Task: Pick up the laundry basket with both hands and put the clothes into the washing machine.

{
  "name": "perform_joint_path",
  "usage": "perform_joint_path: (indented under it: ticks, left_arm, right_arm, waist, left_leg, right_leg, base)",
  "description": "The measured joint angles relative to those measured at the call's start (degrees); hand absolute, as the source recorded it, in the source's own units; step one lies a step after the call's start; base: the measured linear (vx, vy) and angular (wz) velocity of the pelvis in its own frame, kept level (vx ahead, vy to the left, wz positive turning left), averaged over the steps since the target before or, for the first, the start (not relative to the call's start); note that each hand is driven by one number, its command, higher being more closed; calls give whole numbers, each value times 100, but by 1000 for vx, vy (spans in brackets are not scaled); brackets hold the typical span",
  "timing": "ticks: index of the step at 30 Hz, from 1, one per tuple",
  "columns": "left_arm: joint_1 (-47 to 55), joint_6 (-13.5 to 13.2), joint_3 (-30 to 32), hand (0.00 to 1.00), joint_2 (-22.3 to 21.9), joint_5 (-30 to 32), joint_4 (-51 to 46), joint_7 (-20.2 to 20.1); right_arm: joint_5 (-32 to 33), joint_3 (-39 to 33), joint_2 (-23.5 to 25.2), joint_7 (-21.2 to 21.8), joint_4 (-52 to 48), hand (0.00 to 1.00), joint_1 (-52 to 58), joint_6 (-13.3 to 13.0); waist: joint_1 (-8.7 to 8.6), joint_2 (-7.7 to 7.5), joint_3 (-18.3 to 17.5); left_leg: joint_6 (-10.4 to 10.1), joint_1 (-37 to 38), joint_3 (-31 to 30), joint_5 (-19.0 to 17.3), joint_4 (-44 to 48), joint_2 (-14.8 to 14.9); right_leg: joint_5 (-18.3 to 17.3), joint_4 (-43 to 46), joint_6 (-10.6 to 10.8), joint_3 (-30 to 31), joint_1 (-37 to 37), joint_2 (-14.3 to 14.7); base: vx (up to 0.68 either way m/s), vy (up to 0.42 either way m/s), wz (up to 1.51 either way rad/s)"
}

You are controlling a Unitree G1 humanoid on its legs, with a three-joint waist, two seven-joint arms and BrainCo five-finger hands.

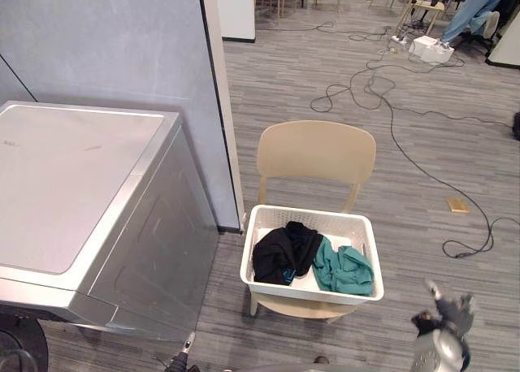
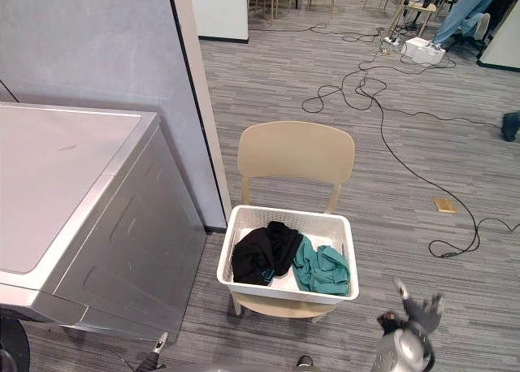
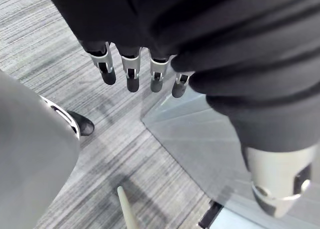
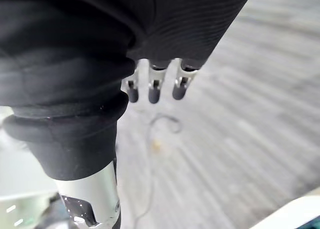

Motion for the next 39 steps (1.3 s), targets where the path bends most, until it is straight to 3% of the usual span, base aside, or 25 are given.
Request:
perform_joint_path:
  ticks: [6, 10, 12, 16, 20, 23, 27, 34, 39]
  left_arm:
    - [11, 12, -852, 0, 216, 317, -198, 124]
    - [-93, -18, -1286, 0, 284, 410, -474, 123]
    - [-99, -32, -1356, 0, 304, 413, -591, 117]
    - [-115, -116, -1525, 0, 362, 413, -776, 102]
    - [-199, -201, -1611, 0, 379, 414, -825, -25]
    - [-226, -241, -1694, 0, 517, 418, -921, -138]
    - [-255, -231, -1723, 0, 634, 444, -911, -151]
    - [-267, -231, -1757, 0, 659, 463, -917, -142]
    - [-403, -261, -2007, 0, 688, 332, -1010, -122]
  right_arm:
    - [-878, 860, -23, -15, -769, 0, -318, -166]
    - [-1286, 1908, -626, 168, -599, 0, -1037, -172]
    - [-1614, 2474, -1129, 377, -138, 0, -1614, -145]
    - [-2116, 3832, -2147, 990, 740, 0, -2838, -132]
    - [-2195, 4861, -2605, 1562, 1656, 0, -3532, -129]
    - [-2413, 5490, -2727, 2025, 2103, 0, -3904, -138]
    - [-2609, 5701, -2910, 2264, 2421, 0, -4012, -133]
    - [-2846, 5827, -3007, 2249, 2613, 0, -4174, -125]
    - [-3117, 5933, -3339, 2188, 2623, 0, -4569, -193]
  waist:
    - [12, -119, -64]
    - [161, -93, 89]
    - [167, -103, 229]
    - [367, -62, 512]
    - [644, 37, 734]
    - [728, 40, 978]
    - [799, 44, 1255]
    - [875, 98, 1687]
    - [863, 255, 1920]
  left_leg:
    - [9, -174, -93, -5, 12, -101]
    - [16, -502, -169, -2, 122, -161]
    - [19, -613, -290, -2, 212, -176]
    - [33, -1008, -597, 10, 405, -189]
    - [60, -1239, -854, 29, 505, -249]
    - [62, -1367, -1066, 30, 623, -260]
    - [63, -1518, -1268, 31, 752, -353]
    - [64, -1711, -1406, 32, 954, -420]
    - [65, -1954, -1437, 32, 1110, -394]
  right_leg:
    - [95, -113, 7, -29, -83, -68]
    - [185, -112, 32, -36, -340, -137]
    - [194, -111, 26, -136, -345, -157]
    - [230, -109, -14, -417, -472, -172]
    - [230, -54, -15, -659, -512, -235]
    - [231, 50, -16, -827, -514, -289]
    - [232, 138, -15, -1023, -518, -397]
    - [411, 166, -56, -1131, -565, -455]
    - [410, 345, -57, -1172, -781, -472]
  base:
    - [-13, 12, 4]
    - [-61, 10, 5]
    - [-69, -5, 26]
    - [-45, -16, 35]
    - [-19, 18, 36]
    - [-5, 30, 31]
    - [-13, 51, 30]
    - [-35, 43, 9]
    - [-101, 4, 1]
